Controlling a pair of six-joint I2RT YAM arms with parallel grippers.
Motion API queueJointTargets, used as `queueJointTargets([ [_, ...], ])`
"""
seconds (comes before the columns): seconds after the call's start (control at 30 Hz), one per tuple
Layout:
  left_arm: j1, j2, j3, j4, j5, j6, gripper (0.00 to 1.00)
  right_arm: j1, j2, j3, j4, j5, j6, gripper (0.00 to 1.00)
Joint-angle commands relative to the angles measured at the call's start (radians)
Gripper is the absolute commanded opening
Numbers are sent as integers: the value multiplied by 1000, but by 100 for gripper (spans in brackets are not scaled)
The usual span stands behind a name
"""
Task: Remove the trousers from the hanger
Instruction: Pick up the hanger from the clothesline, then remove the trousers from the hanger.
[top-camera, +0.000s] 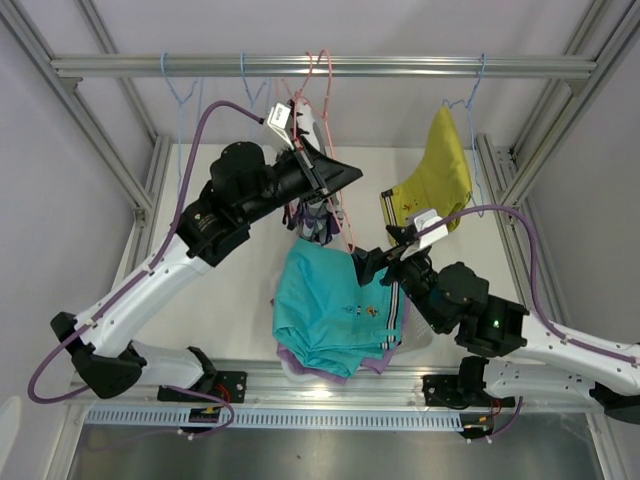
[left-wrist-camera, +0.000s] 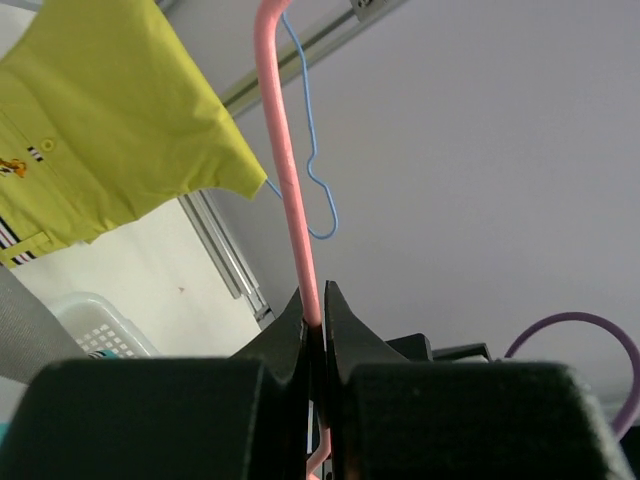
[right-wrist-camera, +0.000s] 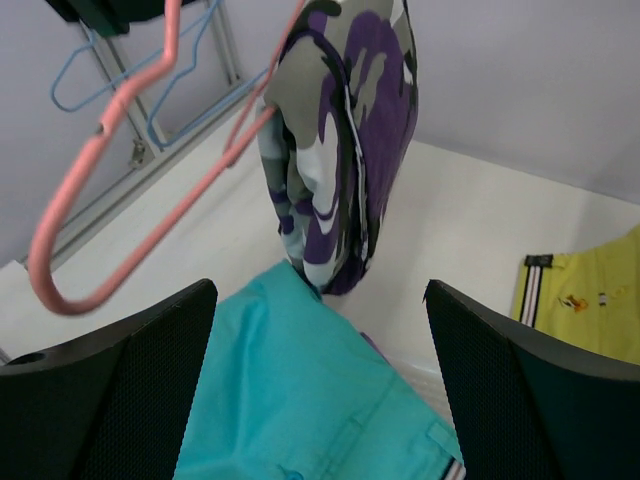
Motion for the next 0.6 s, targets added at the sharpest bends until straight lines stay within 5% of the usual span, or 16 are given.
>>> queueJointTargets([
  [0.0,-8,-102,24,228,-44,117,0,-26,31,5,216,-48,-20,90],
  [0.57,-8,-154,72,160,-64,151,0,-286,166,-81,397,-316,84,91],
])
